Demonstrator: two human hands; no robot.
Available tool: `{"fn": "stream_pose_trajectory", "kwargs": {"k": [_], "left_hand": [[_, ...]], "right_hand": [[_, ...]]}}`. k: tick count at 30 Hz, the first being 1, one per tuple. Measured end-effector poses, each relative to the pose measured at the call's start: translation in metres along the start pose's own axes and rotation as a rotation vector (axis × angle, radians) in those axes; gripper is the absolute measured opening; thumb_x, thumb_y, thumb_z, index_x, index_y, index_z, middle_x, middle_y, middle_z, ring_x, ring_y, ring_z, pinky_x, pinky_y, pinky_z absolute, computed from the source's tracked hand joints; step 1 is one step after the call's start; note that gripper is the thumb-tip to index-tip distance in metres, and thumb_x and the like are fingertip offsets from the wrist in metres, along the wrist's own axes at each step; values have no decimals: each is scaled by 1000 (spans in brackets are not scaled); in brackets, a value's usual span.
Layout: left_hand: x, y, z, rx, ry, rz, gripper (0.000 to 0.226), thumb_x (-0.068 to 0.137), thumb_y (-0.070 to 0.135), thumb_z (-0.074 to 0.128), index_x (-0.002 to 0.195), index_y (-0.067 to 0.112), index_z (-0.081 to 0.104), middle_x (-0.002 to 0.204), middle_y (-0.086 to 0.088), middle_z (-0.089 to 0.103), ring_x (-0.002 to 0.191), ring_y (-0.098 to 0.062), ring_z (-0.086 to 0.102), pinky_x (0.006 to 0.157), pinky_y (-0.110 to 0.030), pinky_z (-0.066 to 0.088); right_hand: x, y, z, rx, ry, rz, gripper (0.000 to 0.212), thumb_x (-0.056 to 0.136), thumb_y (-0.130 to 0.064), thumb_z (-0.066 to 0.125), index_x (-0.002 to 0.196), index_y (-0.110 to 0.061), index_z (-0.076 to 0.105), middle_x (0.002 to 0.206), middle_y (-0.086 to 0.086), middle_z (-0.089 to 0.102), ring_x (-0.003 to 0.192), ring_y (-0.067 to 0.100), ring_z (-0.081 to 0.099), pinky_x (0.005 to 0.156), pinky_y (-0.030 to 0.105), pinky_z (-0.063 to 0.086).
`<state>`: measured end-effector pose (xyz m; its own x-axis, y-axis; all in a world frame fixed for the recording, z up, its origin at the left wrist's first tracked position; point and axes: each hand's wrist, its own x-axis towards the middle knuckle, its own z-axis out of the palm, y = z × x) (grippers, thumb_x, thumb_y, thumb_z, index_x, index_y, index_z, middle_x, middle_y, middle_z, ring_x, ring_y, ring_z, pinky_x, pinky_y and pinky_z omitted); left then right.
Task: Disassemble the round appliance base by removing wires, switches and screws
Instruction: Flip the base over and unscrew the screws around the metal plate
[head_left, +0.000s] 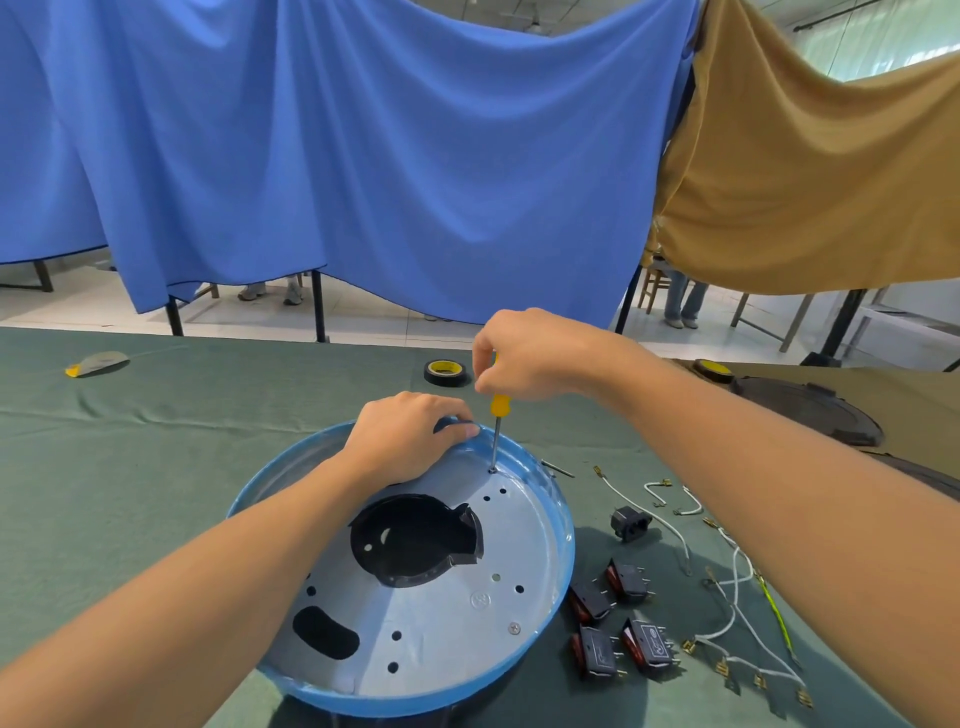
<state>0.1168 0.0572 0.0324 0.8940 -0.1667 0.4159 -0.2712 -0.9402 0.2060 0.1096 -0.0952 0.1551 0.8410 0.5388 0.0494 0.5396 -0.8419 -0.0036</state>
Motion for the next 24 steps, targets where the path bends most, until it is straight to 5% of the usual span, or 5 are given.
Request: {"fn": "stream_pose_trajectory", "kwargs": {"k": [6,11,14,18,24], "left_hand": [[1,-1,2,-4,-7,0,25,93,58,43,101,44,62,89,15,66,78,-9,51,55,-27,33],[1,-1,1,9,0,-1,25,93,58,43,100,44,63,85,17,63,77,-9,52,52,-23,29],[1,-1,1,9,3,7,26,94,57,42,101,43,63,91,16,66,77,-7,49,52,-22,29],[1,-1,1,16,1,8,27,94,58,42,102,43,62,95,15,67,80,-8,52,53,-24,30],[1,0,1,10,-1,1,25,93,58,43,100,44,63,89,17,65,84,-11,57,52,-24,29]], "right_hand": [[-2,4,-8,0,-140,-25,24,83,-36,69,103,-23,64,96,-1,62,89,21,62,59,30,49],[-1,4,-1,-19,3,82,45,94,-45,50,62,-14,47,60,3,46,59,22,44,53,30,35],[-3,3,1,25,1,81,18,88,-18,54,86,-6,67,84,16,65,70,25,51,58,37,46],[-7,6,-9,28,-72,26,18,85,-28,66,97,-15,69,98,6,67,94,25,63,63,34,49],[-2,9,-6,-11,-52,52,53,90,-58,51,66,-11,52,62,6,48,57,24,47,52,33,39]]}}
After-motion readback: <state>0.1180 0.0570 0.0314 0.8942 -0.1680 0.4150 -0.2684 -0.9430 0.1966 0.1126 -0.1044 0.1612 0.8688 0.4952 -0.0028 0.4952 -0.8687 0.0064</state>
